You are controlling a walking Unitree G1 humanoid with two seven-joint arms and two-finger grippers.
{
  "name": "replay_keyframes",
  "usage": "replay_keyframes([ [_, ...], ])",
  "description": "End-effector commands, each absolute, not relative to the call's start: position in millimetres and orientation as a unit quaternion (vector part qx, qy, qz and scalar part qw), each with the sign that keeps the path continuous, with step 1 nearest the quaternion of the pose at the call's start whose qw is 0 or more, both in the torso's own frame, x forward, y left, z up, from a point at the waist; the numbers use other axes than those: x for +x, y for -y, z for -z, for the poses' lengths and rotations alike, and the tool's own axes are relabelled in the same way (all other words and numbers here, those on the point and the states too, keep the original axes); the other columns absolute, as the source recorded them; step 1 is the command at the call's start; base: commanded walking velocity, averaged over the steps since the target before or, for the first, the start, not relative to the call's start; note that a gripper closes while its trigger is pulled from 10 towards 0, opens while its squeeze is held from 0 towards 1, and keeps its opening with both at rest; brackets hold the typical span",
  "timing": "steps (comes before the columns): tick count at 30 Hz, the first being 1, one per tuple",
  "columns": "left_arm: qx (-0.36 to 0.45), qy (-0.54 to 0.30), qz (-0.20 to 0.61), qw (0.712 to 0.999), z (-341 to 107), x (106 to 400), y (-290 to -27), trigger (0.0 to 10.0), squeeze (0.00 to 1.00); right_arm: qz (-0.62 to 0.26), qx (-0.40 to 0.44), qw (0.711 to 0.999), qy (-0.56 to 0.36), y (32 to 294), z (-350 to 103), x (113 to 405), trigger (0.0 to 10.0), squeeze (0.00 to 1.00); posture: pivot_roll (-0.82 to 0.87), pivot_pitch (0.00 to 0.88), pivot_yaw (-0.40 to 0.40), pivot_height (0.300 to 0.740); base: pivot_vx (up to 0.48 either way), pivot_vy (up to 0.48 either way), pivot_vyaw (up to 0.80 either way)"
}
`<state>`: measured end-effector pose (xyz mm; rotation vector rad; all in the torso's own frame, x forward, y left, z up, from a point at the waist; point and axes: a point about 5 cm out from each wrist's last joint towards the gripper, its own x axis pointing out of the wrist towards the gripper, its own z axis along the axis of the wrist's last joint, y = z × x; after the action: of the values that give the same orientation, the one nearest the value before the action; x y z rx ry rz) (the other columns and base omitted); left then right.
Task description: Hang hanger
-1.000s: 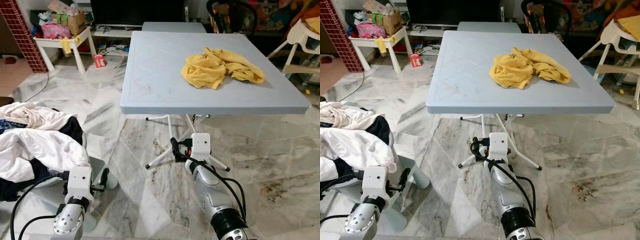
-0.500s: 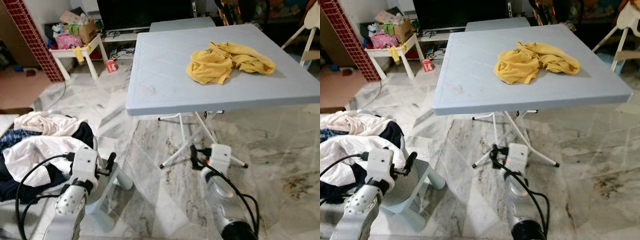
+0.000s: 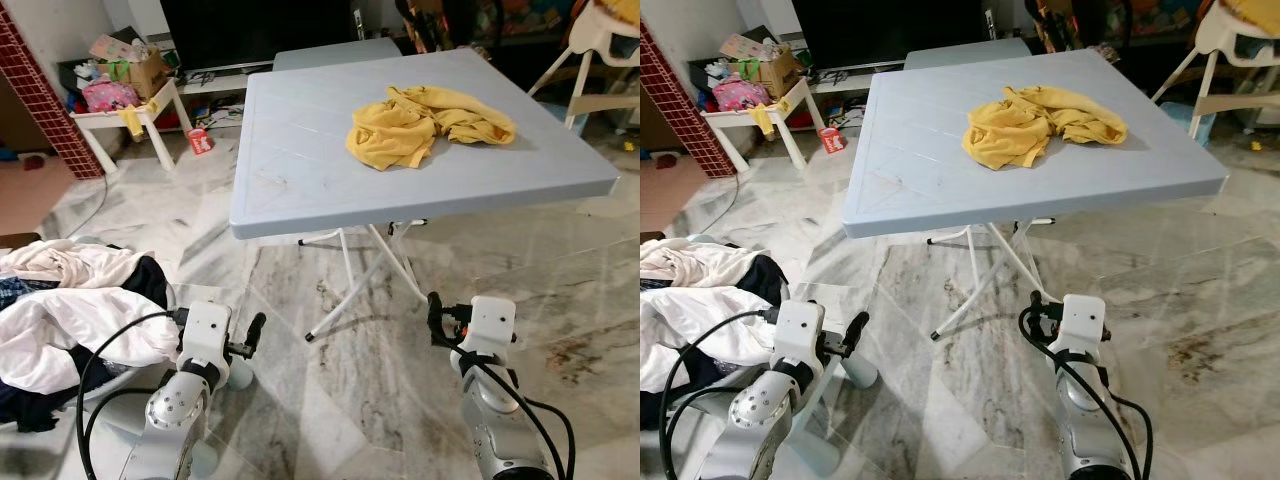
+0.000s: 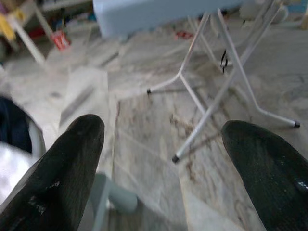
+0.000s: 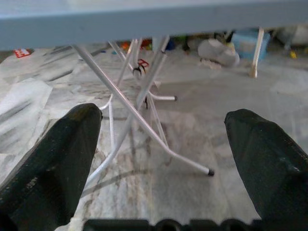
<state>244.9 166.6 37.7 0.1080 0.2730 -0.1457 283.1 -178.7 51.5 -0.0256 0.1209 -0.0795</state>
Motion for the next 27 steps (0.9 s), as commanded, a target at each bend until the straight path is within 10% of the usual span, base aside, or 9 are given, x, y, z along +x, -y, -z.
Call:
replay_keyframes([
  [1,0.059,-0.144,0.046,0.987,-31.7,236.4,-176.3,10.0,0.0,0.018,-0.014,0.997,-0.068,170.2,-51.1,282.4,10.0,0.0,-0.05,0.0,0.049,0.74,0.0,0.0,-0.6],
  [13,0.056,-0.139,0.016,0.989,-31.6,234.3,-181.7,10.0,0.0,-0.028,-0.026,0.997,-0.068,160.0,-53.8,282.8,10.0,0.0,-0.04,0.0,0.014,0.74,0.0,0.0,-0.4],
  [27,0.041,-0.126,0.031,0.991,-35.6,240.2,-176.5,10.0,0.0,-0.075,-0.049,0.994,-0.062,150.3,-60.6,285.5,10.0,0.0,-0.04,0.0,0.006,0.74,0.0,0.0,0.8],
])
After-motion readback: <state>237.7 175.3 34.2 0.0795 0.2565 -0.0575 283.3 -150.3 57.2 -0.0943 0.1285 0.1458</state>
